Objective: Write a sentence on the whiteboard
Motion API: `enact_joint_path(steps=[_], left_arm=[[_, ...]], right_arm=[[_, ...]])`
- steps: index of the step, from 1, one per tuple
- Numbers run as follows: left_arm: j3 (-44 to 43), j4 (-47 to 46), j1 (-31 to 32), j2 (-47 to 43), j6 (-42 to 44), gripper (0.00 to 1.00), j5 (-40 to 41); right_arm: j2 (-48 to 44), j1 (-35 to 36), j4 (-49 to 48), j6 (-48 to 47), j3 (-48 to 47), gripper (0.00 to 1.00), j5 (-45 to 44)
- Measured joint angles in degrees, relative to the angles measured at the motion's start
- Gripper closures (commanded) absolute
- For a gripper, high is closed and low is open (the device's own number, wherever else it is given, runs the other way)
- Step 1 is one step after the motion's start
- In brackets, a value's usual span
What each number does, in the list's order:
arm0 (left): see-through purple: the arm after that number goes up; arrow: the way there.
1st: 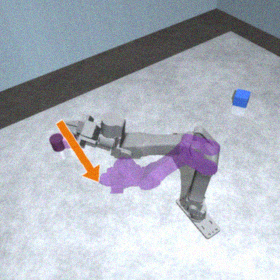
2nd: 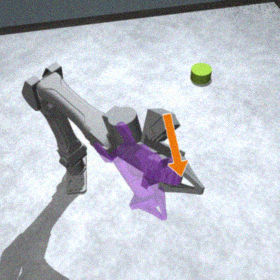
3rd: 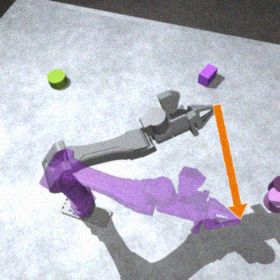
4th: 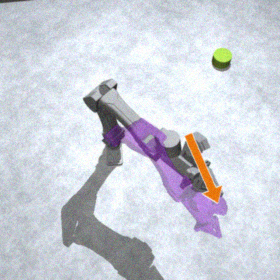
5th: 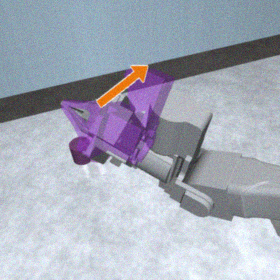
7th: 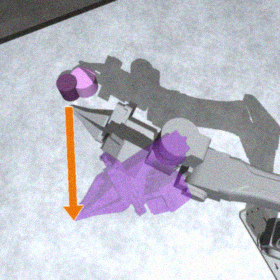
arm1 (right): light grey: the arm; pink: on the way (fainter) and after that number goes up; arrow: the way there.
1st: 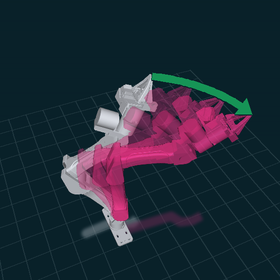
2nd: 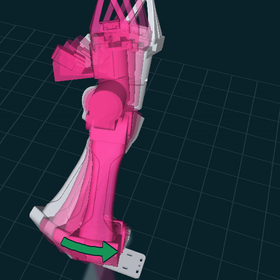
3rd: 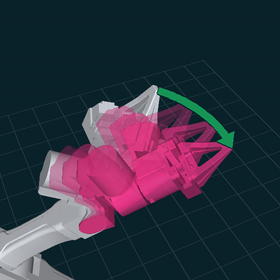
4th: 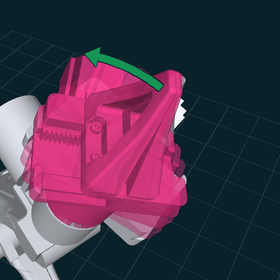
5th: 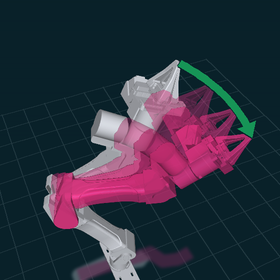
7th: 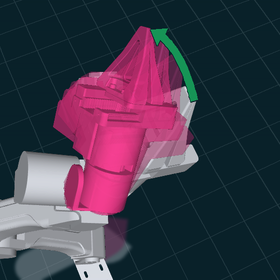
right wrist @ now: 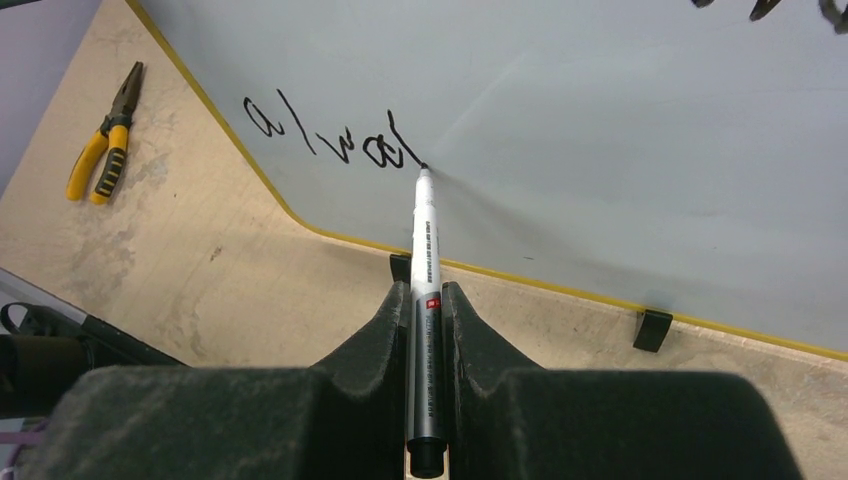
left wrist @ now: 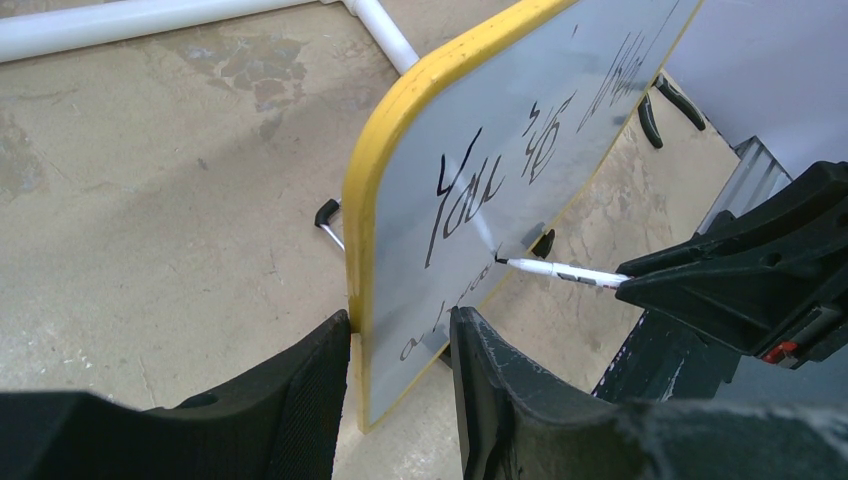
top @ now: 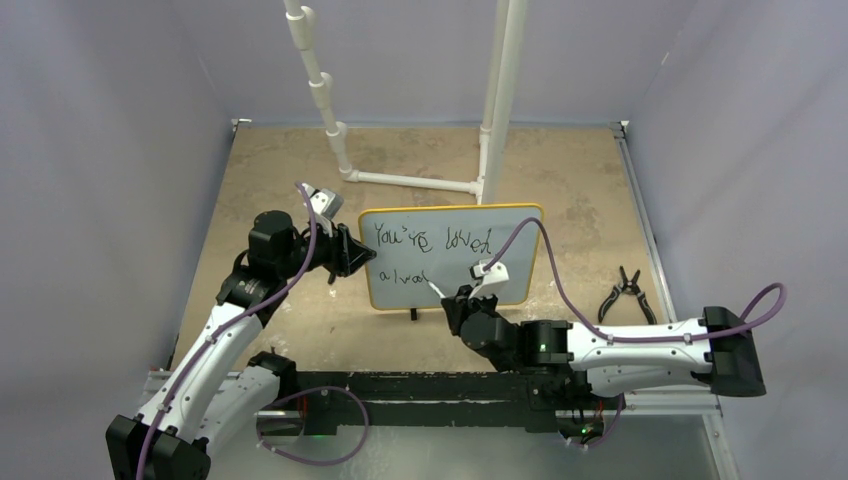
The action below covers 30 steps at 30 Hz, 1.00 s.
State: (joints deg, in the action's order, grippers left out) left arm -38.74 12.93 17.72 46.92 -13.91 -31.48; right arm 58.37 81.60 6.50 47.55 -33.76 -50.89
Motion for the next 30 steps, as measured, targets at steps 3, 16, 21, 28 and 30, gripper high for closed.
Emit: enact_joint_path(steps=[3,16,21,28,30], left_arm=[[0.00,0.00,0.00,0.00,0.00,0.60,0.00],[0.00,0.00,0.04,0.00,0.00,0.60,0.04],[0.00,0.00,0.04,0.00,0.00,0.60,0.11],[0.00,0.00,0.04,0.00,0.00,0.60,0.09],[0.00,0.00,0.04,0.00,0.00,0.60,0.09]], right_arm=[[-1.07,0.00,-0.39,-1.25,0.04,1.00,0.20],[-1.27,0.07,-1.03,-2.73,-0.52,1.00,-1.51],[0.15,0.20,0.33,-0.92,-0.90,1.00,-0.85],[1.14,0.11,-0.92,-0.90,-0.90,1.00,0.50],[2.34,0.09,-1.97,-1.46,-0.90,1.00,1.11]])
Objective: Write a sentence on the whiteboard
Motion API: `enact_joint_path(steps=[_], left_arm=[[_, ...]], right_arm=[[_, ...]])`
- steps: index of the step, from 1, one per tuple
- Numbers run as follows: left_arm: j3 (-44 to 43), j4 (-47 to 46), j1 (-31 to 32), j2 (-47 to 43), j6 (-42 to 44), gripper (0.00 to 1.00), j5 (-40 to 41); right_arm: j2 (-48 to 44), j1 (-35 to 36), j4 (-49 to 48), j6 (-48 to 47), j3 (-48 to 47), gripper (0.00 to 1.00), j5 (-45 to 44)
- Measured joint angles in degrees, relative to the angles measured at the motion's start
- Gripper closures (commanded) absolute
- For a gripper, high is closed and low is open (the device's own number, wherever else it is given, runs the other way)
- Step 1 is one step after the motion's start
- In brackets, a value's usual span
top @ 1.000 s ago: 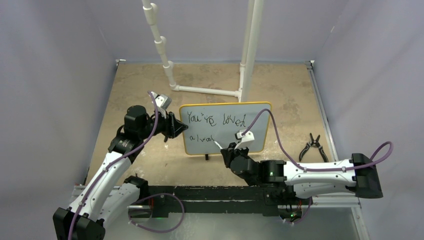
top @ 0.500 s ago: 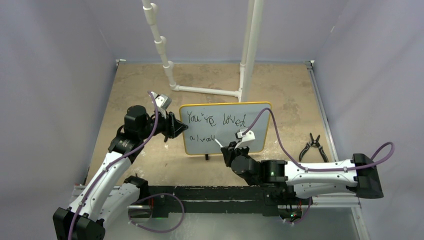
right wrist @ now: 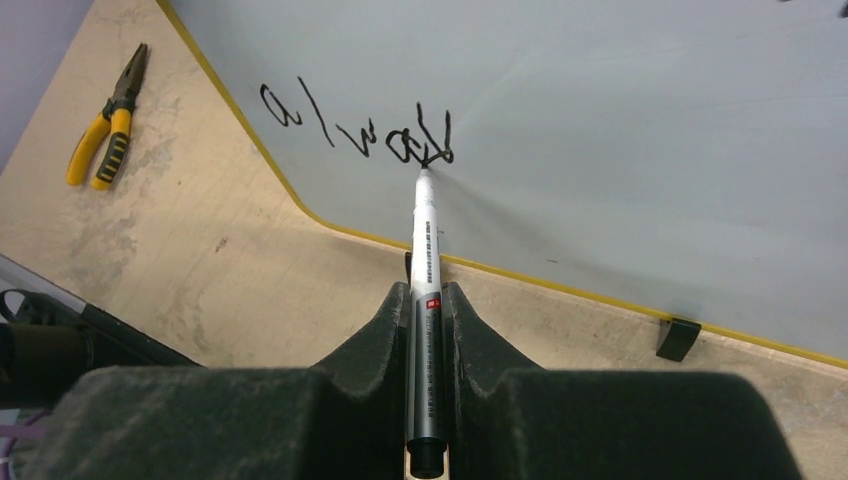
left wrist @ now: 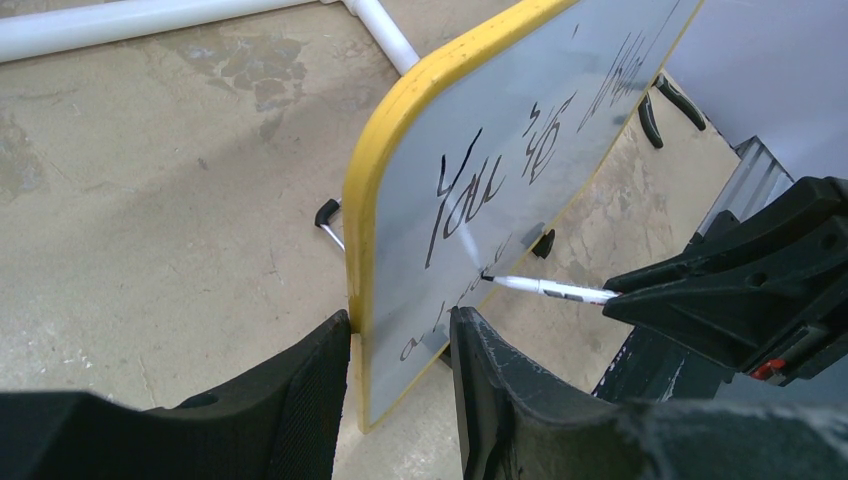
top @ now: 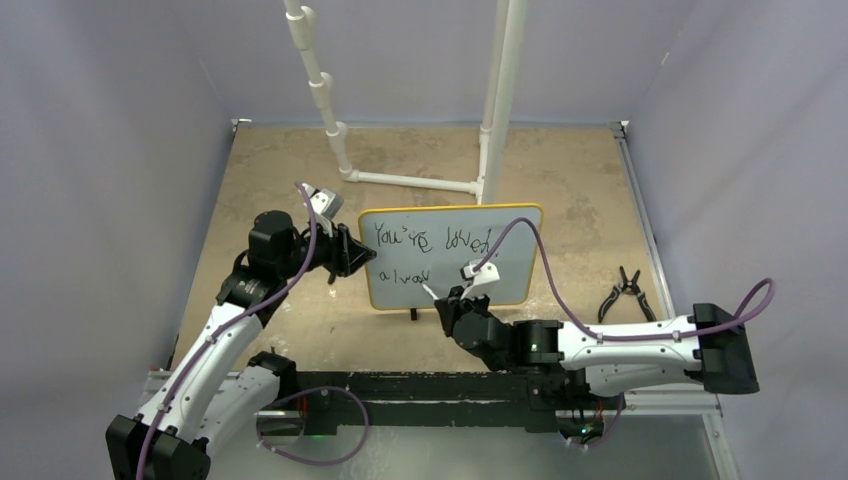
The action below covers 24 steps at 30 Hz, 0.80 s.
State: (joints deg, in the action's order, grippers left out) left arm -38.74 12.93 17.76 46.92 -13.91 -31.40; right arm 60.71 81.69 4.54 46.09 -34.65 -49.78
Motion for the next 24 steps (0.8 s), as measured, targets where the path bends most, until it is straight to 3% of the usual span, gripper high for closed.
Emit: enact_joint_path(steps=[12,18,24], left_arm=[[0.00,0.00,0.02,-0.02,0.00,0.60,0.00],[0.00,0.02,0.02,-0.04,0.00,0.60,0.00],[0.00,0.02,0.04,-0.04,0.00,0.60,0.00]], right_arm=[[2.67,0.00,-6.88,-4.11,0.00,1.00,2.64],[-5.14,0.00,-7.78,-4.52,1.38,1.00,2.60],[-9.01,-0.07,-1.73,-1.27,1.44,1.00,0.42]])
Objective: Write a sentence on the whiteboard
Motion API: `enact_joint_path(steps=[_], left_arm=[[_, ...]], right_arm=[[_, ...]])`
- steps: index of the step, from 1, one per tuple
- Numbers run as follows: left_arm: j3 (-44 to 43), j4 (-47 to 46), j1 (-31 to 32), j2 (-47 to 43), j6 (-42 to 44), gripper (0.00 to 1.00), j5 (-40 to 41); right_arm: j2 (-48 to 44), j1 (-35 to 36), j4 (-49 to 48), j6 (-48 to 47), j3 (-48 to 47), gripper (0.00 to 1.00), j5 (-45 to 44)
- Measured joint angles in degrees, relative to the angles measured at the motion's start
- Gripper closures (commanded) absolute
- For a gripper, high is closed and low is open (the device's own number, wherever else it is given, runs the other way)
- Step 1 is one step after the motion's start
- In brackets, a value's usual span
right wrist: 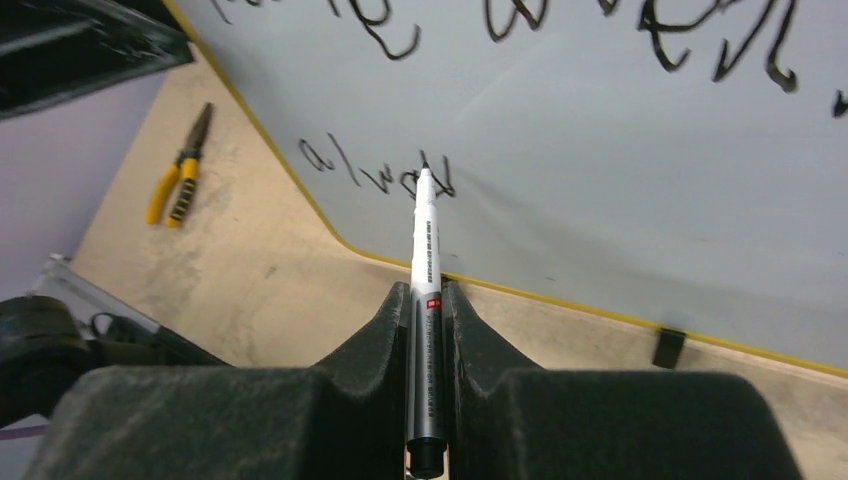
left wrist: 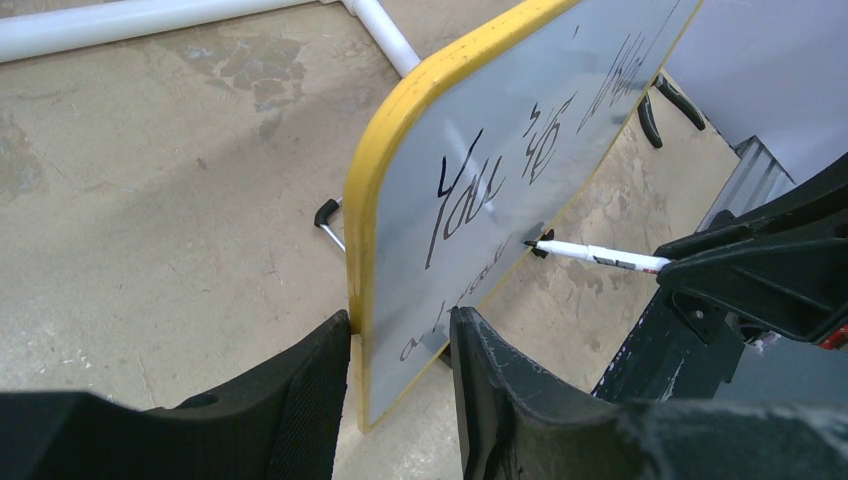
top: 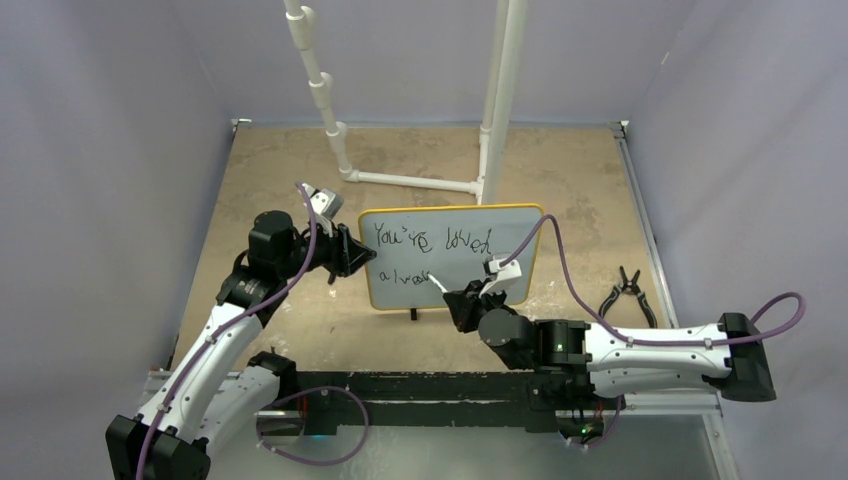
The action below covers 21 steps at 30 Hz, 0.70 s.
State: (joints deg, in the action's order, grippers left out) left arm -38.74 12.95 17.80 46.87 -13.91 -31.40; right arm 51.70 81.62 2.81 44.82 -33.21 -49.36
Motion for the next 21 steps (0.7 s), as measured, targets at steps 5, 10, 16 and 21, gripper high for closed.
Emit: enact_joint_path(steps=[5,10,16,21], left_arm=[[0.00,0.00,0.00,0.00,0.00,0.60,0.00],[0.00,-0.02,0.00,0.00,0.00,0.60,0.00],[0.00,-0.02,0.00,0.00,0.00,0.60,0.00],[0.00,0.00,0.00,0.00,0.00,0.60,0.00]], right_arm=[[0.22,0.00,5.51,2.60,0.00,1.00,-1.16],[0.70,0.00,8.00,4.26,0.00,1.00,-2.43],[1.14,0.02,9.86,5.27,0.00,1.00,-3.45],[1.16,0.02,9.53,4.44,0.00,1.00,-3.67]])
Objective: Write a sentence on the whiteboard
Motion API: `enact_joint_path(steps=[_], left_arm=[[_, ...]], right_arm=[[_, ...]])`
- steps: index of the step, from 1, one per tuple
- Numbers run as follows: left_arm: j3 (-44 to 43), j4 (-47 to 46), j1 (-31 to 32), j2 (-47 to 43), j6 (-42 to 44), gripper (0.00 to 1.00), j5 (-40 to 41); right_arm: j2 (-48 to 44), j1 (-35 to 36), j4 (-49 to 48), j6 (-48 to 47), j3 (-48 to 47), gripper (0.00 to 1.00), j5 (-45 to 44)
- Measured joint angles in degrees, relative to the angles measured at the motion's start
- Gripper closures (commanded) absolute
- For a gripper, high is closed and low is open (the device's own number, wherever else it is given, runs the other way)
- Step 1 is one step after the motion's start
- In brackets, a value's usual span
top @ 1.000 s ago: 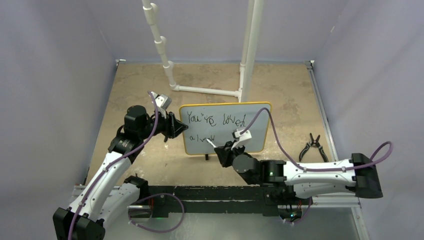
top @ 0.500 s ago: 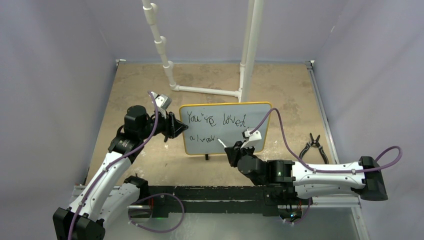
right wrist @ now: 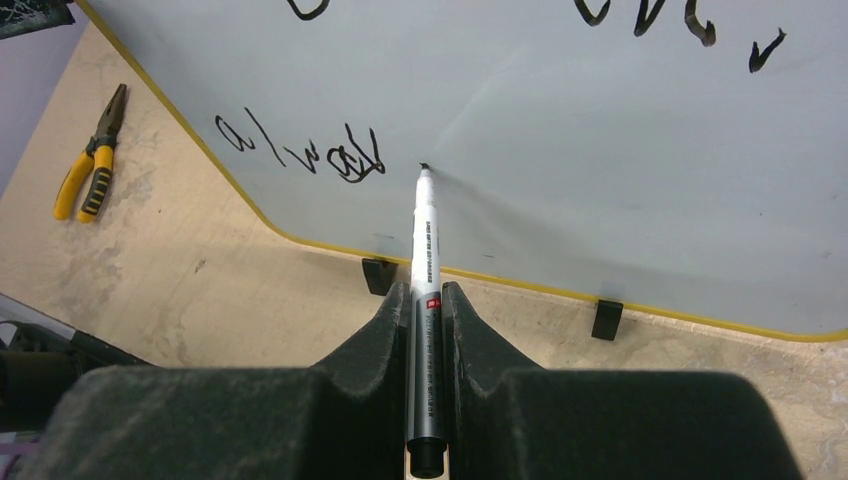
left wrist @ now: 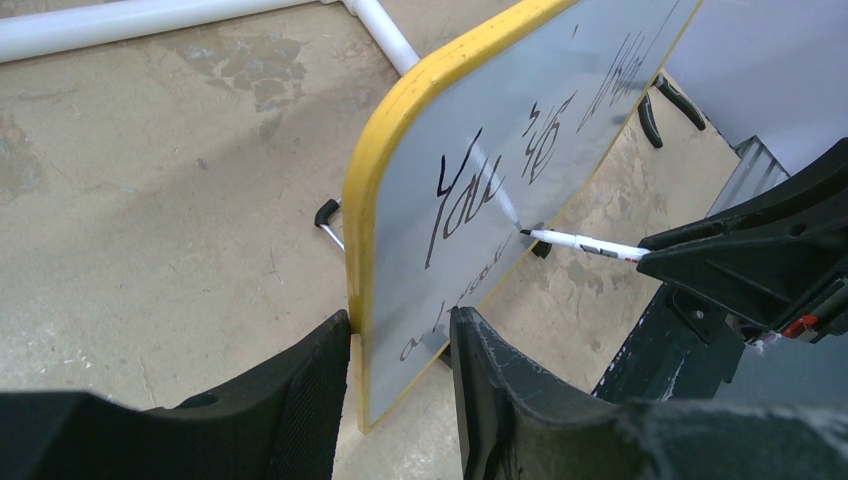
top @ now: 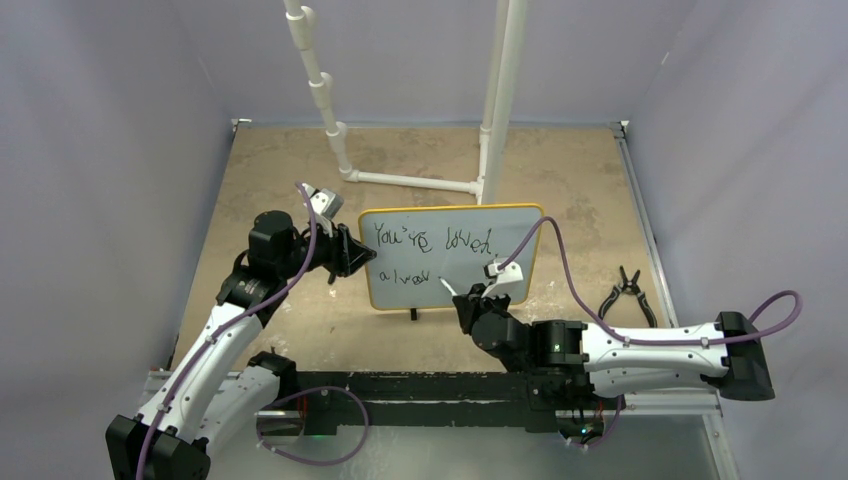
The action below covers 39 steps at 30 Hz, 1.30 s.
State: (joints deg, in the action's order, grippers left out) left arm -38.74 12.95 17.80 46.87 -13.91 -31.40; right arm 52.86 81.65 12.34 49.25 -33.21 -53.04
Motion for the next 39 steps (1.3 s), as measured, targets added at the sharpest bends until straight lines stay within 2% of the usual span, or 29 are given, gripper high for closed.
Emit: enact_joint_path(steps=[12,28,39], left_arm=[[0.00,-0.02,0.00,0.00,0.00,0.60,0.04],[0.00,-0.02,0.00,0.00,0.00,0.60,0.00],[0.00,-0.02,0.00,0.00,0.00,0.60,0.02]], right_arm=[[3.45,0.11,-2.97,-2.12,-0.63,1.00,0.44],[3.21,0.11,3.21,3.28,-0.74,1.00,1.51],[4.50,0.11,0.68,1.20,-0.74,1.00,1.81]])
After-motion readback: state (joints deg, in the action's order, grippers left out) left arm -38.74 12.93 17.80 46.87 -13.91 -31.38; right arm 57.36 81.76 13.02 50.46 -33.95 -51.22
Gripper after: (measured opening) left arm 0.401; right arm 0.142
